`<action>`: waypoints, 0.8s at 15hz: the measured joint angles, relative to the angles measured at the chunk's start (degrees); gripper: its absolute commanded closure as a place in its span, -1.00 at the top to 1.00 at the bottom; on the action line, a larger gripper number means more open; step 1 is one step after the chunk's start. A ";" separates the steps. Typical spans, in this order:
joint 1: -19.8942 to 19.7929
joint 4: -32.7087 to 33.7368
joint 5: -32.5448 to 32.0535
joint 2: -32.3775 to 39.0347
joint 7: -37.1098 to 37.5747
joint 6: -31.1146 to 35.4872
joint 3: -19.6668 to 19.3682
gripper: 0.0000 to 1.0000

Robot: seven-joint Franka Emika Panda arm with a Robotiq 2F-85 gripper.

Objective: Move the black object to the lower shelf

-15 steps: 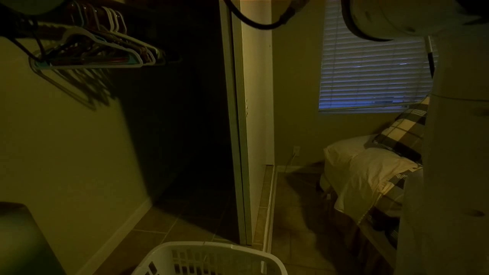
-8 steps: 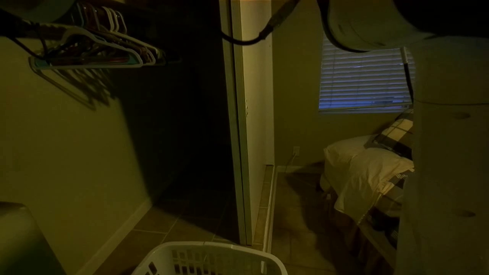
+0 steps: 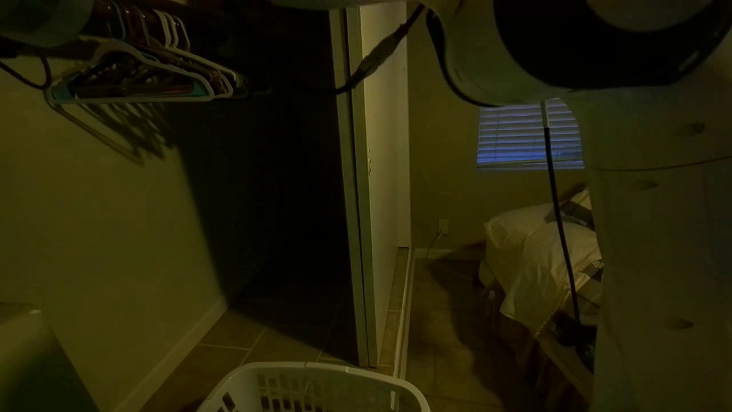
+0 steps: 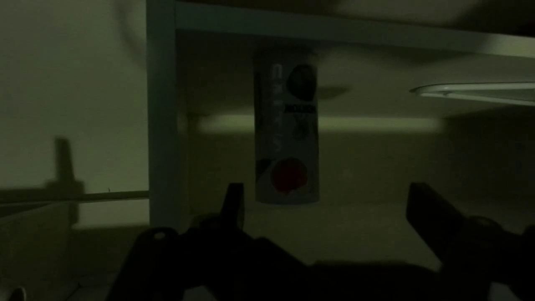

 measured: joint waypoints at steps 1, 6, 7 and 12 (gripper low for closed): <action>0.28 0.95 -0.59 0.85 0.26 -0.06 -0.05 0.49; 1.76 4.80 -2.21 4.19 0.79 -0.09 -0.69 0.81; 2.10 5.53 -2.49 4.68 0.92 -0.09 -1.00 0.89; 3.83 8.04 -3.16 6.30 1.58 -0.15 -2.91 0.50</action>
